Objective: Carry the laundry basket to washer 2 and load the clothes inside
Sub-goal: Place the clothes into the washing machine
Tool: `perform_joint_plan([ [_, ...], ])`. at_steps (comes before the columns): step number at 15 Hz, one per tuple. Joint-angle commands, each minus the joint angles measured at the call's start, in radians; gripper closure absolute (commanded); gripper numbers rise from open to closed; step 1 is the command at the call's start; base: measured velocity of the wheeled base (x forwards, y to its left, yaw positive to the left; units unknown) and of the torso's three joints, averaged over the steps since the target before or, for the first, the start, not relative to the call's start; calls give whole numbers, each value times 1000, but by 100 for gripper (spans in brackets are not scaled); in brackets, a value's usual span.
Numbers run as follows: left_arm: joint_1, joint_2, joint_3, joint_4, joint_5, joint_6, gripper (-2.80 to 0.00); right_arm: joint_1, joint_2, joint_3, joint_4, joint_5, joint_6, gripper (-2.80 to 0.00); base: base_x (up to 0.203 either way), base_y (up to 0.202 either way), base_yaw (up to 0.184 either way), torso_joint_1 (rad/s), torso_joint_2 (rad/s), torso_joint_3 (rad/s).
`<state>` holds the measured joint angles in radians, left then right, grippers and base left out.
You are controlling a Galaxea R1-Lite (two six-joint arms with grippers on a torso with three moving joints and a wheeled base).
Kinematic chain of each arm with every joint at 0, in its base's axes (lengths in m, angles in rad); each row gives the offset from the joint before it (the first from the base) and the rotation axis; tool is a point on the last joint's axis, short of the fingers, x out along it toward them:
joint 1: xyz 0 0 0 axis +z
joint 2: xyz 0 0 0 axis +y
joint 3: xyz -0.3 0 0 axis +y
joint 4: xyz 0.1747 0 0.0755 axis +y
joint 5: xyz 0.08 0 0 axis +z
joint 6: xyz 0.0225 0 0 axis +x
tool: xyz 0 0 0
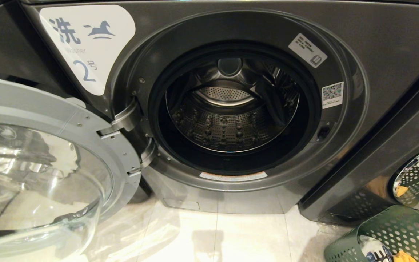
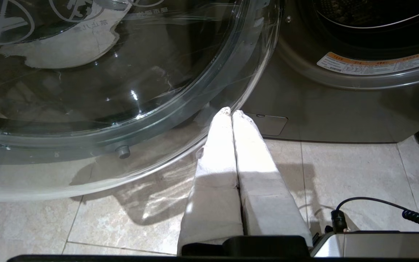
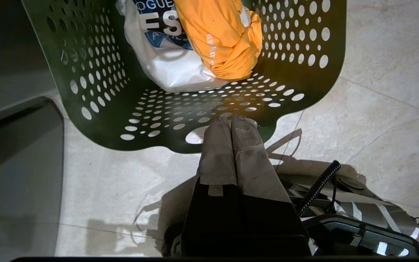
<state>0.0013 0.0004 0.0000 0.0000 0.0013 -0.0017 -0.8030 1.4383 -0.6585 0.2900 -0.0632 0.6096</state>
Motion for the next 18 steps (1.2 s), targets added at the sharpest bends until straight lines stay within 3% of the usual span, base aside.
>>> perform_joint_plan([
  [1, 0, -2, 0, 0, 0, 0, 0, -121, 12, -3, -7, 63, -74, 0, 0, 0, 0, 0, 0, 0],
  [2, 0, -2, 0, 0, 0, 0, 0, -173, 29, 2, -24, 87, -138, 0, 0, 0, 0, 0, 0, 0],
  [3, 0, 0, 0, 0, 0, -1, 0, -202, 54, 17, -42, 98, -189, -280, 0, 0, 0, 0, 0, 0],
  [5, 0, 0, 0, 0, 0, -1, 0, -238, 85, 54, -87, 102, -257, -280, 0, 0, 0, 0, 0, 0],
  [7, 0, -2, 0, 0, 0, 0, 0, -237, 115, 99, -155, 116, -270, -280, 0, 0, 0, 0, 0, 0],
  [12, 0, -2, 0, 0, 0, 0, 0, -237, 170, 179, -217, 269, -383, -280, 0, 0, 0, 0, 0, 0],
  [14, 0, -2, 0, 0, 0, 0, 0, -237, 217, 162, -222, 285, -403, -280, 0, 0, 0, 0, 0, 0],
  [18, 0, -2, 0, 0, 0, -1, 0, -237, 436, 134, -440, 285, -418, -280, 0, 0, 0, 0, 0, 0],
])
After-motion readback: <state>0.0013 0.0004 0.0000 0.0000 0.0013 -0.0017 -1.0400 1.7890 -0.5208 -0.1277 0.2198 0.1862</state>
